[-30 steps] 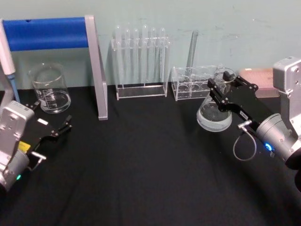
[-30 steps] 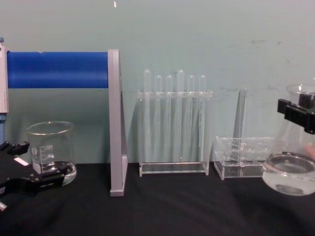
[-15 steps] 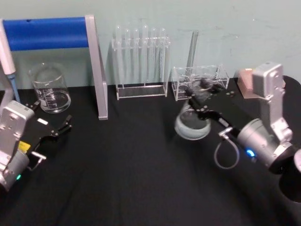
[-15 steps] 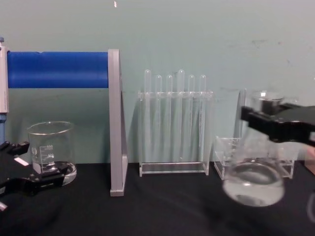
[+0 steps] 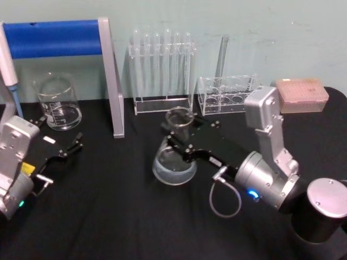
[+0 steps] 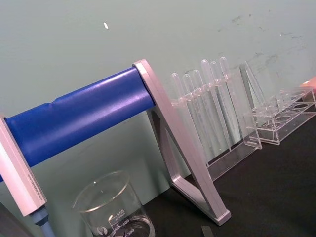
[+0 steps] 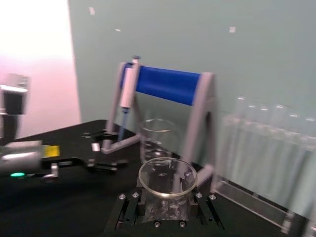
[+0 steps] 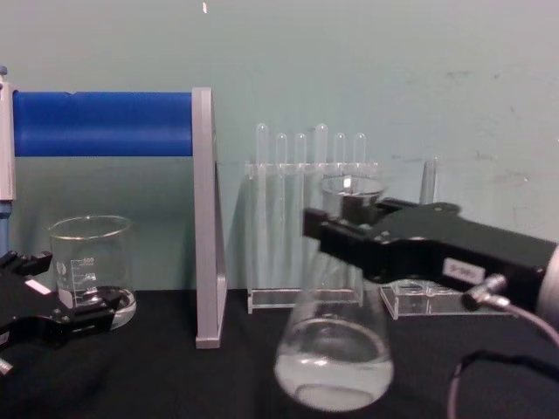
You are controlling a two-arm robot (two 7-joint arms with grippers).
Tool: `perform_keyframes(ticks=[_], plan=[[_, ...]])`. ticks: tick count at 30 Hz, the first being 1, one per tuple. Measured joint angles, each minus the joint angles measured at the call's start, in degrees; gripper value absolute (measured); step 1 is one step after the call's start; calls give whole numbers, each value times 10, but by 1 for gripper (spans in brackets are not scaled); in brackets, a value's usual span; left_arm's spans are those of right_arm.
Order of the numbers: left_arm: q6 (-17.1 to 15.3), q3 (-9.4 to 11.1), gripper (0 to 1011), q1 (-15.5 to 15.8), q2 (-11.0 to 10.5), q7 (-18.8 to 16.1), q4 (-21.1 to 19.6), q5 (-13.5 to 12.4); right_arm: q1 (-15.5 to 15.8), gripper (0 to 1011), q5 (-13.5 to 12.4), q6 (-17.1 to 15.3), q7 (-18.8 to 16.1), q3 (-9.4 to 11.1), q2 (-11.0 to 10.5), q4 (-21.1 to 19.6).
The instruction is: Grasp the erlenmeyer flask with one hand, shake it three times, then place it back.
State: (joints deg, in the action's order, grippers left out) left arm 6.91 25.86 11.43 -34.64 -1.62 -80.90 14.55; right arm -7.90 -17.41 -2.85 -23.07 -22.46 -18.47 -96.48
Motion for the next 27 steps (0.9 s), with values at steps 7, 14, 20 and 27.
perform_keyframes(ticks=[7, 14, 20, 27], plan=[[0, 0, 1001, 0, 0, 0, 0, 0, 0, 450, -7, -1, -17, -31, -5, -12], [0, 0, 1001, 0, 0, 0, 0, 0, 0, 450, -14, -2, -29, -55, -13, -20], [0, 0, 1001, 0, 0, 0, 0, 0, -4, 450, -17, -3, -28, -62, -17, -21], [0, 0, 1001, 0, 0, 0, 0, 0, -6, 450, -20, -3, -2, -40, -23, -12]])
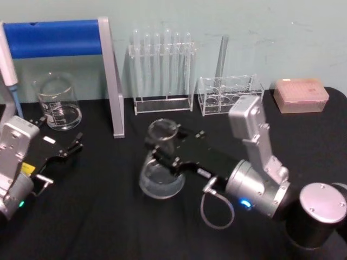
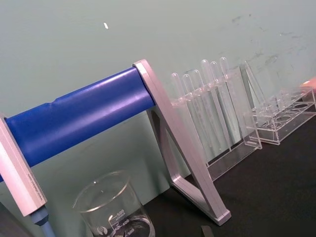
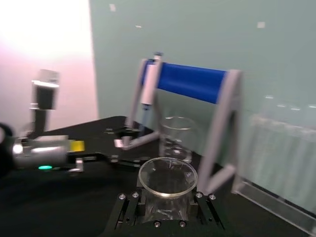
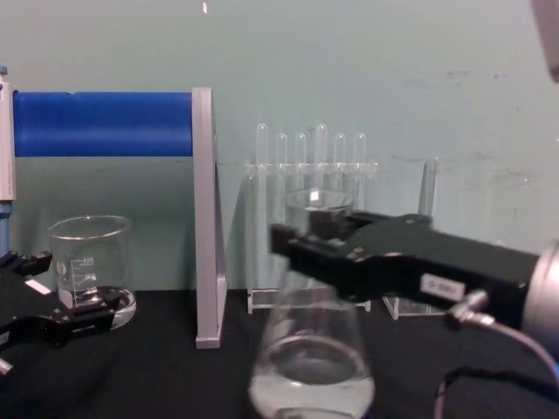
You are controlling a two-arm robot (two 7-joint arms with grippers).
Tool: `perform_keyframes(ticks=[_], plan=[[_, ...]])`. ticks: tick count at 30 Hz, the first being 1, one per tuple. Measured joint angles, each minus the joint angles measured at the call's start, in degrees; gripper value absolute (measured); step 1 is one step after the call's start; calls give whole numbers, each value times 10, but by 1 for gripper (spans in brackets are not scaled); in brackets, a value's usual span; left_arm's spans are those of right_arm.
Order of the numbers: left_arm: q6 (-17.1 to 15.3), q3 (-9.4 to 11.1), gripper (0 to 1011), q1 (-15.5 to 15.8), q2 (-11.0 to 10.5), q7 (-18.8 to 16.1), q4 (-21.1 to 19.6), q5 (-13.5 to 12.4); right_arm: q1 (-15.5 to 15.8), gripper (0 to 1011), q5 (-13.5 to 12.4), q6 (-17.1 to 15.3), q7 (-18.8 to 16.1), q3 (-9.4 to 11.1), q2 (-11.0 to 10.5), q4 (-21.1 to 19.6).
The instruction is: Grasp the erlenmeyer flask with one hand, shake it three times, then place it back.
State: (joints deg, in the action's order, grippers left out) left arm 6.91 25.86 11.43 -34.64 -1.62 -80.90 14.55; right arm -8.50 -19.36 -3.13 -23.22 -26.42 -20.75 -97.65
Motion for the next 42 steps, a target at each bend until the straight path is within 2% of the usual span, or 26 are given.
perform_keyframes(ticks=[5, 15, 16, 22, 23, 27, 30, 35, 42], plan=[[0, 0, 1001, 0, 0, 0, 0, 0, -1, 450, 0, 0, 22, 25, -4, 7], [0, 0, 1001, 0, 0, 0, 0, 0, 0, 449, 11, 4, 69, 91, -7, 27], [0, 0, 1001, 0, 0, 0, 0, 0, 0, 449, 11, 4, 69, 91, -7, 27], [0, 0, 1001, 0, 0, 0, 0, 0, 6, 450, 20, 5, 90, 129, -6, 34], [0, 0, 1001, 0, 0, 0, 0, 0, 6, 450, 20, 5, 90, 129, -6, 34], [0, 0, 1000, 0, 0, 0, 0, 0, 10, 450, 25, 5, 98, 150, -4, 37], [0, 0, 1001, 0, 0, 0, 0, 0, 12, 450, 28, 4, 98, 157, -1, 38], [0, 0, 1001, 0, 0, 0, 0, 0, 12, 450, 31, 3, 92, 157, 4, 37], [0, 0, 1001, 0, 0, 0, 0, 0, 11, 450, 31, 0, 64, 131, 15, 28]])
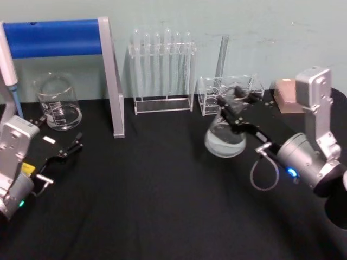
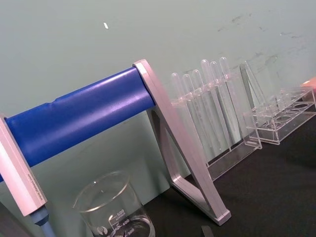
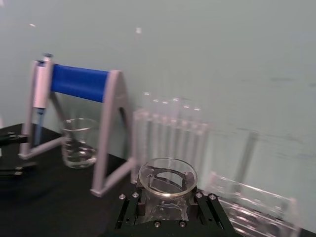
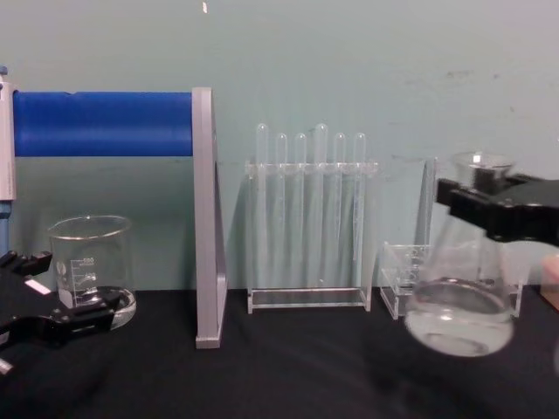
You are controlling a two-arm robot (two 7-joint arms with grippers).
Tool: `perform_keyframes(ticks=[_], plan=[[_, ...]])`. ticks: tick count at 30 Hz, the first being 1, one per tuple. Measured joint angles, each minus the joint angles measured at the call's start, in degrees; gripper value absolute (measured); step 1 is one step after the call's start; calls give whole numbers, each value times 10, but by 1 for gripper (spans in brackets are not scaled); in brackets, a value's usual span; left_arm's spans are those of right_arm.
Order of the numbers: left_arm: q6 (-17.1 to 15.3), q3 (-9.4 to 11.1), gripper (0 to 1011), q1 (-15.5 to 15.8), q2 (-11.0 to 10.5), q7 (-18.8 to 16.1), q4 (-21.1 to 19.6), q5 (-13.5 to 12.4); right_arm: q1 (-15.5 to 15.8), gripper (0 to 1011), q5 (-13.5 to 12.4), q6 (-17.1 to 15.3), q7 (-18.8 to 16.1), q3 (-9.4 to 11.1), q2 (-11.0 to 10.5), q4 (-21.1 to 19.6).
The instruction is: Grasp the erlenmeyer flask with one hand, shake it three times, then place it back.
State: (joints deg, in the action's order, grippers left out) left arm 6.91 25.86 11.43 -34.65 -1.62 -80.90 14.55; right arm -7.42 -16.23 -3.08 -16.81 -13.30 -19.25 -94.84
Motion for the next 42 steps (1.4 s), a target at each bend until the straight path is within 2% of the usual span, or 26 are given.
perform_keyframes(ticks=[4, 7, 9, 18, 28, 35, 38, 42], plan=[[0, 0, 1001, 0, 0, 0, 0, 0, -2, 450, -3, 0, -15, -18, 5, -4], [0, 0, 1001, 0, 0, 0, 0, 0, -3, 449, -7, 0, -31, -40, 6, -9], [0, 0, 1001, 0, 0, 0, 0, 0, -3, 450, -8, 0, -34, -45, 6, -10], [0, 0, 1001, 0, 0, 0, 0, 0, -8, 450, -15, -1, -64, -95, 2, -21], [0, 0, 1001, 0, 0, 0, 0, 0, -12, 450, -20, -2, -81, -129, -8, -28], [0, 0, 1001, 0, 0, 0, 0, 0, -14, 450, -23, -1, -79, -134, -12, -28], [0, 0, 1001, 0, 0, 0, 0, 0, -15, 450, -25, 0, -73, -129, -13, -26], [0, 0, 1001, 0, 0, 0, 0, 0, -15, 450, -26, 2, -55, -111, -17, -20]])
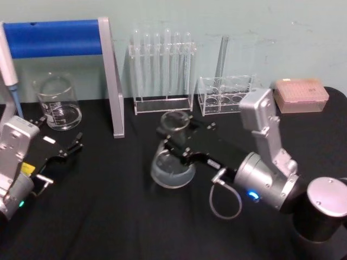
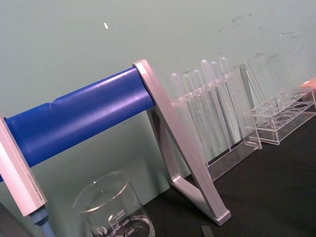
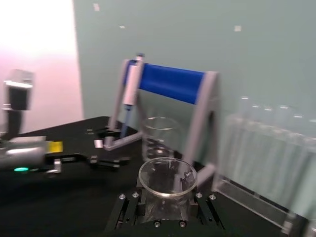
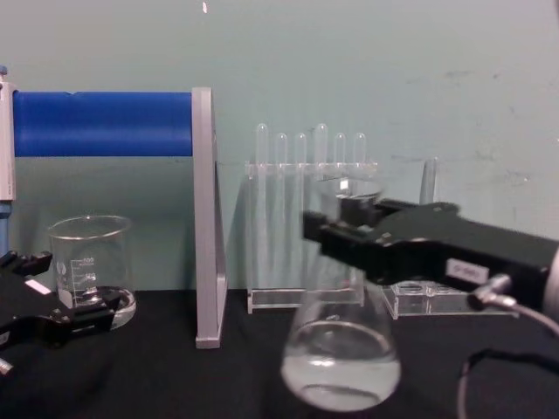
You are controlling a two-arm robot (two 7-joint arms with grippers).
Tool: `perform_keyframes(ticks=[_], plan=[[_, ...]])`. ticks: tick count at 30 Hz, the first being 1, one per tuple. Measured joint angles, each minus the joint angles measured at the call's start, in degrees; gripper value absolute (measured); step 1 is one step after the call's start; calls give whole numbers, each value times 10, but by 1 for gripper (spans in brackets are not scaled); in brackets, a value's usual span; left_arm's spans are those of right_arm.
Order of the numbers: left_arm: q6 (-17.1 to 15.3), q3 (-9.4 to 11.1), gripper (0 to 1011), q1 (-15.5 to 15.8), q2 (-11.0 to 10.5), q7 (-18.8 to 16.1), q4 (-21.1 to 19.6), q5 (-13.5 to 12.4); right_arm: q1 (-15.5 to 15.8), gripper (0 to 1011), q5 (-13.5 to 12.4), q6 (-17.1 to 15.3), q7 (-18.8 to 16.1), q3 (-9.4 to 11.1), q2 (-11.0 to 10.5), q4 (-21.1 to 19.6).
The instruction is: Grasp the erlenmeyer flask with one hand, shake it three times, then place it back.
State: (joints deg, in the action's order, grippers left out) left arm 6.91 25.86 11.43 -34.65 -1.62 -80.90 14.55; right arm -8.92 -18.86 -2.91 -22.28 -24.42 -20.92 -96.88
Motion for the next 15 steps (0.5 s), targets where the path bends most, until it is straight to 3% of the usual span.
perform_keyframes(ticks=[15], plan=[[0, 0, 1001, 0, 0, 0, 0, 0, 3, 449, 7, 3, 65, 88, -6, 29]])
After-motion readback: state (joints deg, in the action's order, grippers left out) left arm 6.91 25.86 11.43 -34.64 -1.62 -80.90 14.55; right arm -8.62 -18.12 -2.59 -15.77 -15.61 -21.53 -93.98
